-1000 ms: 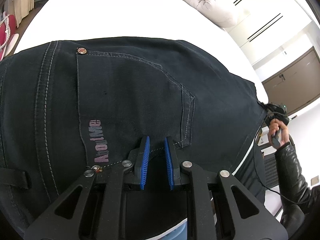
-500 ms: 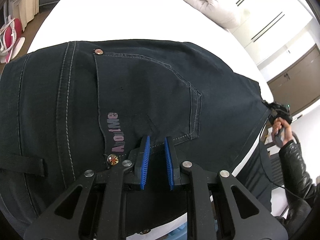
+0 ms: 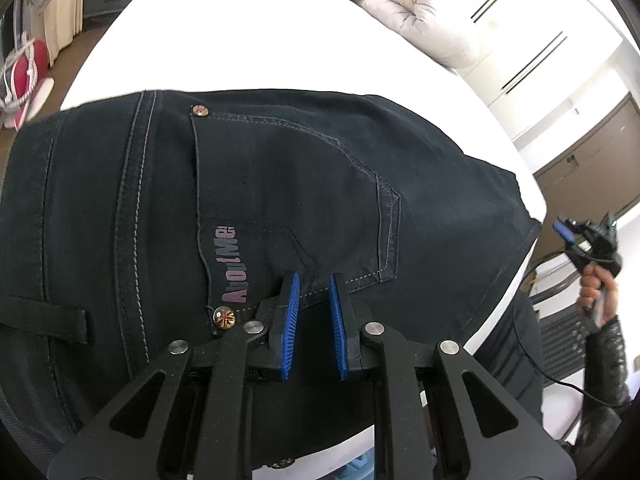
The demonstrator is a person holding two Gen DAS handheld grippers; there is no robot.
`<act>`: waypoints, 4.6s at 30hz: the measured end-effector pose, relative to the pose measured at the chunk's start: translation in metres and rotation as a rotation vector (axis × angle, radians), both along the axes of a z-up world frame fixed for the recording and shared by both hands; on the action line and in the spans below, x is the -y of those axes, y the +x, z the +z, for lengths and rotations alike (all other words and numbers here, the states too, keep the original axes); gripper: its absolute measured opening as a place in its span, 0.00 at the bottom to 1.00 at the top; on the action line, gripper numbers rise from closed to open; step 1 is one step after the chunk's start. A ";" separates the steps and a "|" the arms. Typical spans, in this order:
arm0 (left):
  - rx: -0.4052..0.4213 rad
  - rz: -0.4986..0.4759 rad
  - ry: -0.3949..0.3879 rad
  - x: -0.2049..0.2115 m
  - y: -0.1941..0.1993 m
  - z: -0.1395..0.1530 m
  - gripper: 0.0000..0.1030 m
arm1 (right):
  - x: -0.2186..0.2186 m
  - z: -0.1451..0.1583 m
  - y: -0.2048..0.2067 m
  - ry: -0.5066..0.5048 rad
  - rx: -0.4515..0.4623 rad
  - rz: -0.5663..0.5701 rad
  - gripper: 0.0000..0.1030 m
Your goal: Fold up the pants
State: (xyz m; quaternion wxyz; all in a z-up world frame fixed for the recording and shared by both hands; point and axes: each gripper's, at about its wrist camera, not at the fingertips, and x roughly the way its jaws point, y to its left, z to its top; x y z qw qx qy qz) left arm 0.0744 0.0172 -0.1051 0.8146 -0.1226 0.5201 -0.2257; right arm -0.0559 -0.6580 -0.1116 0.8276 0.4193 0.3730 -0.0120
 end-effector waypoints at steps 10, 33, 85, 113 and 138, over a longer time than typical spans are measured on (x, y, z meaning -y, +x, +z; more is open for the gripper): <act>0.013 0.010 -0.041 -0.021 -0.017 0.002 0.15 | -0.092 -0.080 0.070 0.042 -0.201 0.233 0.00; 0.013 0.081 0.009 -0.056 -0.076 0.022 0.15 | -0.282 -0.090 0.079 0.243 -0.254 0.681 0.08; -0.023 0.019 0.011 0.000 0.015 -0.002 0.15 | -0.028 -0.104 0.165 0.057 -0.136 -0.004 0.00; 0.100 -0.054 0.099 0.018 -0.012 0.008 0.15 | -0.179 -0.122 0.112 0.213 -0.064 0.115 0.00; 0.086 0.010 0.070 -0.024 -0.002 0.026 0.09 | -0.182 -0.100 0.066 0.281 0.021 0.226 0.21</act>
